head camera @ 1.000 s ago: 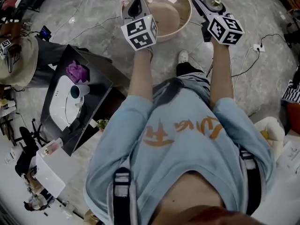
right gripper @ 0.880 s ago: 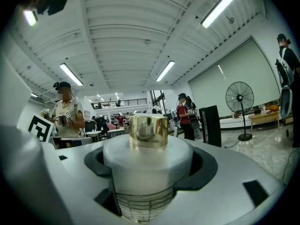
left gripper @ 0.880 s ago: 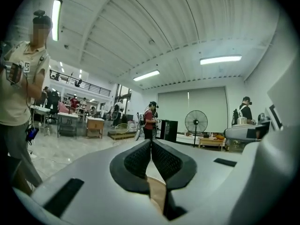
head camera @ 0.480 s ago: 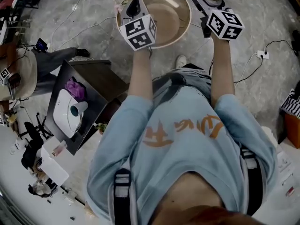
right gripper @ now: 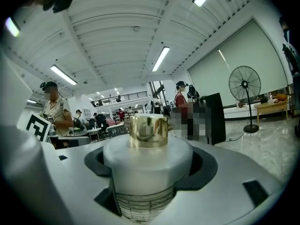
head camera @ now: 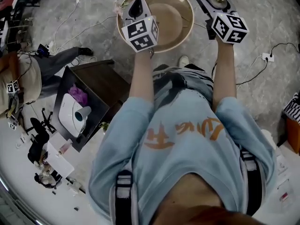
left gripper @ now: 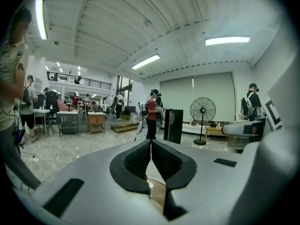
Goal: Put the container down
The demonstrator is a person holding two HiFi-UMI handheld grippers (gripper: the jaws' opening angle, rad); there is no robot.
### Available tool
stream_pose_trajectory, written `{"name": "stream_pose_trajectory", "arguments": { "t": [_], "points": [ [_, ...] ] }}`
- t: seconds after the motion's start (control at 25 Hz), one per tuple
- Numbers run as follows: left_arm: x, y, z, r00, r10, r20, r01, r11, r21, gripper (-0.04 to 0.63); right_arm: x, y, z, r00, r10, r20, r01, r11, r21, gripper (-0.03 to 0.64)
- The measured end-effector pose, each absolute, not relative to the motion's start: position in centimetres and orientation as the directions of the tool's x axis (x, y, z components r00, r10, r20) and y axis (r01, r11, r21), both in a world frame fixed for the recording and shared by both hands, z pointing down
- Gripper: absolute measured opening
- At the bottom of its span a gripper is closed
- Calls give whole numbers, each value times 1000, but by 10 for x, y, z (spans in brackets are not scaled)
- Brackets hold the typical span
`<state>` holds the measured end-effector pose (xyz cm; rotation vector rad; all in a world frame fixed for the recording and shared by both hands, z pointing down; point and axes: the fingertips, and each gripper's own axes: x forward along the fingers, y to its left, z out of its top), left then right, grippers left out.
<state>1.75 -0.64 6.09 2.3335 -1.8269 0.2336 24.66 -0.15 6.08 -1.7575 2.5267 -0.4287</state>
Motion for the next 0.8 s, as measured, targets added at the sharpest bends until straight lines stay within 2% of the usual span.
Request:
{"name": "stream_pose_trajectory", "arguments": {
  "t": [0.36, 0.8],
  "points": [
    [-18, 1, 140, 191, -904, 382, -982, -181, 62, 29, 190, -7, 147, -457, -847, 272, -876, 375, -304, 360],
    [-4, -9, 253, 258, -826, 502, -966, -231, 118, 28, 154, 11, 263, -506, -737, 448, -862, 411, -298, 360]
  ]
}}
